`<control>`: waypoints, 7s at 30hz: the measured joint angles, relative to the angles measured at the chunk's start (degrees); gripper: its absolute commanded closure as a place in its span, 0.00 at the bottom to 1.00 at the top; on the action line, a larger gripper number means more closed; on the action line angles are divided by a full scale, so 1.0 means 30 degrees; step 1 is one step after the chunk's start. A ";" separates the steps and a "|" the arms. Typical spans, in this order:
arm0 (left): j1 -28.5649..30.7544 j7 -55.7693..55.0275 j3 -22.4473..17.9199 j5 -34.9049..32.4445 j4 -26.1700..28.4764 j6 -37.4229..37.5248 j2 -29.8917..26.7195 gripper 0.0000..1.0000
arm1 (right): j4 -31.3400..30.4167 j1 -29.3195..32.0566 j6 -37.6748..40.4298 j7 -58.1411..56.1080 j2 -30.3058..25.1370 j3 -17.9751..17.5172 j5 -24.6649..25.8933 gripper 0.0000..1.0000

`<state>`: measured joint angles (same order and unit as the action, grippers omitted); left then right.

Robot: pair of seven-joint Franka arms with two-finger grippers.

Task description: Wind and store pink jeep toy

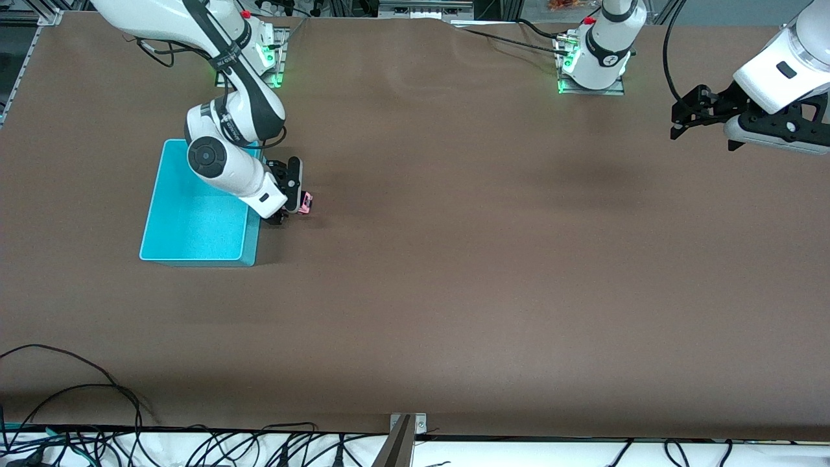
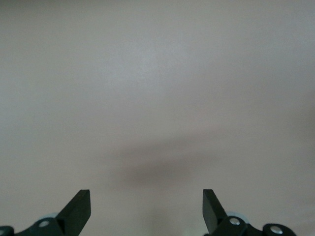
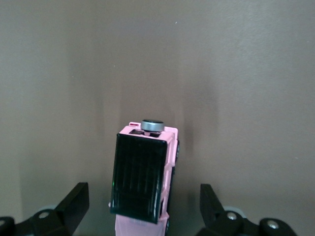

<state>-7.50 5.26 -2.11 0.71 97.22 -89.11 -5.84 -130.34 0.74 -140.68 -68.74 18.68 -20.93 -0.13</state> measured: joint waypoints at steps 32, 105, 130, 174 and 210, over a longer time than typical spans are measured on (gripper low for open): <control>0.1553 -0.0003 0.1025 -0.0001 -0.0499 0.0822 0.0440 0.00 | 0.0062 -0.0080 -0.0992 0.0133 -0.0252 -0.0231 0.2258 0.77; 0.1534 -0.0015 0.1281 -0.0001 -0.0507 0.0823 0.0441 0.00 | -0.1933 0.5446 0.2083 -1.0031 -0.2060 0.2243 0.0624 0.60; 0.1534 -0.0016 0.1280 -0.0001 -0.0508 0.0823 0.0442 0.00 | 0.0119 0.5451 0.3095 -0.9269 -0.3268 0.2240 0.0147 0.00; 0.1588 -0.0040 0.1242 -0.0001 -0.0508 0.0823 0.0445 0.00 | 1.4491 0.4683 1.5948 1.8547 -0.4353 0.2560 -0.0884 0.00; 0.1677 -0.0045 0.1235 -0.0001 -0.0508 0.0823 0.0454 0.00 | 1.3242 0.4683 1.6725 2.0838 -0.5593 0.2517 -0.0049 0.00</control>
<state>-2.47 5.12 1.60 0.70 95.69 -86.64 -4.47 -90.62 14.79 -90.50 -6.22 1.90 -13.38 -0.27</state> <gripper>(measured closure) 0.000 0.000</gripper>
